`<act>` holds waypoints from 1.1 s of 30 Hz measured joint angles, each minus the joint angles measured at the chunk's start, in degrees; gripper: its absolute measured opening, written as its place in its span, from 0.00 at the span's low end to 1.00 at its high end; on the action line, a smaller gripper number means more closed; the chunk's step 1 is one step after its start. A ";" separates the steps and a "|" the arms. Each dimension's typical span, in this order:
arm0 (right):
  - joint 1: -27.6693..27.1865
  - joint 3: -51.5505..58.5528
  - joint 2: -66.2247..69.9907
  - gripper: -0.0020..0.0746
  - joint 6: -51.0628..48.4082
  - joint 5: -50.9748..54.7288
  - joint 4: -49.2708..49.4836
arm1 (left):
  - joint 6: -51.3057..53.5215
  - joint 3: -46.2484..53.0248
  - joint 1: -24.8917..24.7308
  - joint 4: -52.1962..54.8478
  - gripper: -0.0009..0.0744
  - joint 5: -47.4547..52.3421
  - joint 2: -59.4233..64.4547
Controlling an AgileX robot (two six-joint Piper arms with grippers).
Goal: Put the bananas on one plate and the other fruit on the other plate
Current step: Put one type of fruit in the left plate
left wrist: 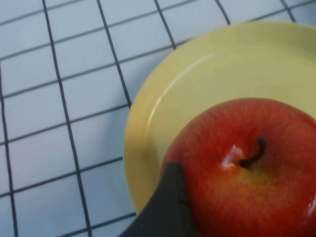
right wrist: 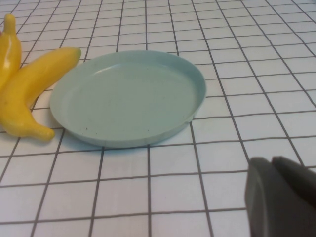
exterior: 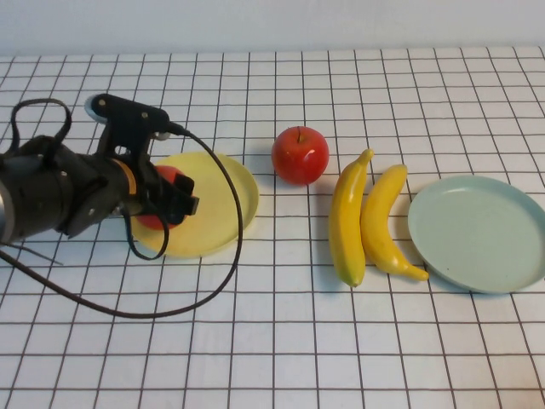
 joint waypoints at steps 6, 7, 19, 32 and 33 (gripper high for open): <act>0.00 0.00 0.00 0.01 0.00 0.00 0.00 | -0.38 -0.13 0.00 -0.19 0.82 0.11 2.24; 0.00 0.00 0.00 0.01 0.00 0.00 0.00 | -0.42 -0.27 0.00 -0.19 0.82 0.26 2.24; 0.00 0.00 0.00 0.01 0.00 0.00 0.00 | -0.56 -7.31 0.02 -1.85 0.82 12.97 2.40; 0.00 0.00 0.00 0.01 0.00 0.00 0.00 | 0.77 -7.99 -0.20 -5.76 0.88 11.66 2.40; 0.00 0.00 0.00 0.01 0.00 0.00 0.00 | 1.18 -7.99 -0.20 -6.05 0.89 11.68 2.40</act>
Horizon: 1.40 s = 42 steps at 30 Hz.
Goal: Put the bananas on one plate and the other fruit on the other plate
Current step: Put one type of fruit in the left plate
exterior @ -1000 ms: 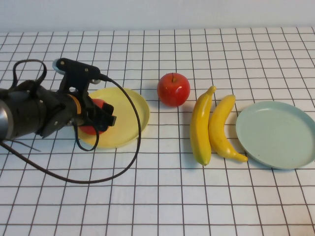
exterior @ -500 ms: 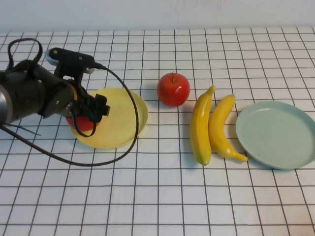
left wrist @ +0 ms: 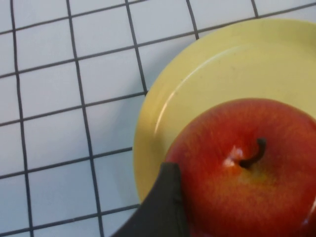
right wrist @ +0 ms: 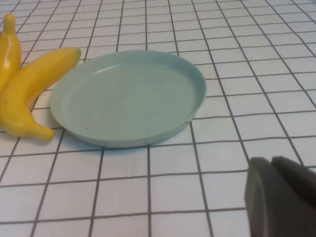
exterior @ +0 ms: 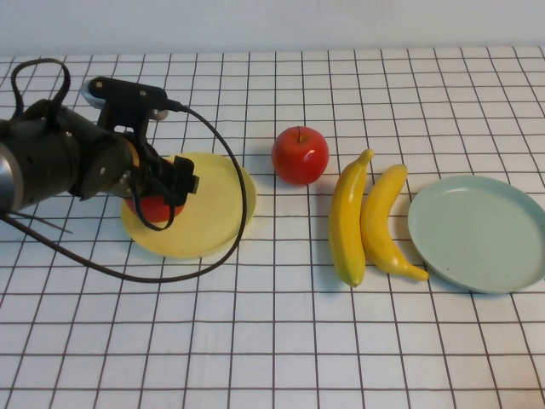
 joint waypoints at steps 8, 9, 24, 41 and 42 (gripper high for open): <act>0.00 0.00 0.00 0.01 0.00 0.00 0.00 | 4.62 0.00 0.00 -4.55 0.90 -0.79 -0.23; 0.00 0.00 0.00 0.01 0.00 0.00 0.00 | 4.83 0.00 0.00 -4.65 0.90 -0.79 -0.52; 0.00 0.00 0.00 0.01 0.00 0.00 0.00 | 7.35 -0.12 -0.49 -12.10 0.90 4.36 -4.69; 0.00 0.00 0.00 0.01 0.00 0.00 0.00 | 6.11 0.07 -3.91 -5.96 0.90 -8.16 -6.66; 0.00 0.00 0.00 0.01 0.00 0.00 0.00 | 6.11 0.07 -4.37 -5.96 0.90 -9.60 -6.66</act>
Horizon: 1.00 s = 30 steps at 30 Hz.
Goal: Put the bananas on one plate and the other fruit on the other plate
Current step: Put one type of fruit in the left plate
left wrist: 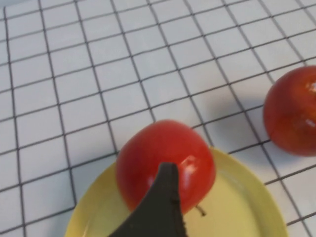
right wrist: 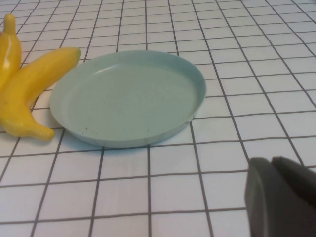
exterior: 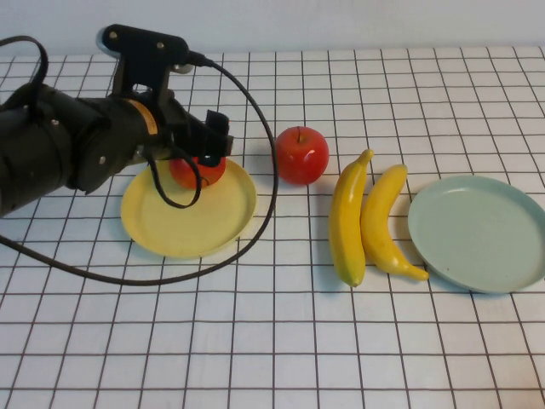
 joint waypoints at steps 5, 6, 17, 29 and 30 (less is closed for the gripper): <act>0.00 0.00 0.00 0.01 0.00 0.00 0.00 | -0.11 -0.26 -2.61 -0.49 0.90 -4.01 0.75; 0.00 0.00 0.00 0.01 0.00 0.00 0.00 | -0.22 -0.64 -3.08 -1.00 0.90 -4.20 1.42; 0.00 0.00 0.00 0.01 0.00 0.00 0.00 | -0.35 -11.06 -7.77 -3.02 0.90 -7.21 14.43; 0.00 0.00 0.00 0.01 0.00 0.00 0.00 | 0.48 -17.21 -8.66 -3.03 0.90 -16.05 26.66; 0.00 0.00 0.00 0.01 0.00 0.00 0.00 | 0.64 -17.21 -8.66 -3.03 0.90 -16.53 27.24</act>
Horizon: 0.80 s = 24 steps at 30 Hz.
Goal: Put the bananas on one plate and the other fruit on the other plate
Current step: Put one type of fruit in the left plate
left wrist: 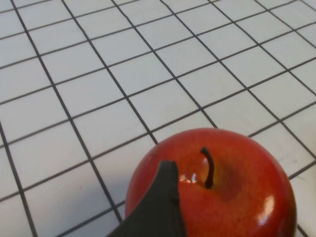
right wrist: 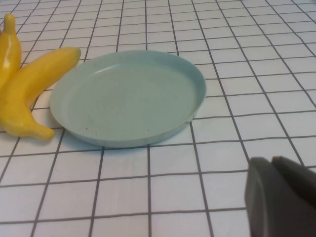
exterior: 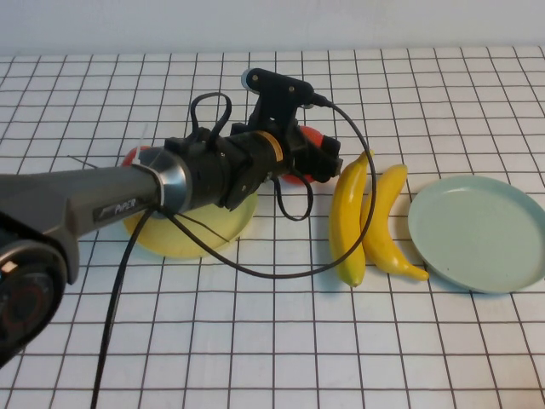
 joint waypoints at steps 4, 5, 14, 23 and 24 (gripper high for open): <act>0.00 0.00 0.00 0.01 0.00 0.00 0.00 | 0.70 -0.29 0.00 0.00 0.90 -2.26 1.05; 0.00 0.00 0.00 0.01 0.00 0.00 0.00 | 0.70 -0.54 0.00 0.00 0.90 -2.83 1.31; 0.00 0.00 0.00 0.01 0.00 0.00 0.00 | 0.56 -1.03 0.58 0.11 0.90 -5.64 2.88; 0.00 0.00 0.00 0.01 0.00 0.00 0.00 | 2.60 -1.13 0.80 0.20 0.90 -1.45 1.68; 0.00 0.00 0.00 0.01 0.00 0.00 0.00 | 3.37 -1.13 0.80 0.20 0.90 -0.76 1.24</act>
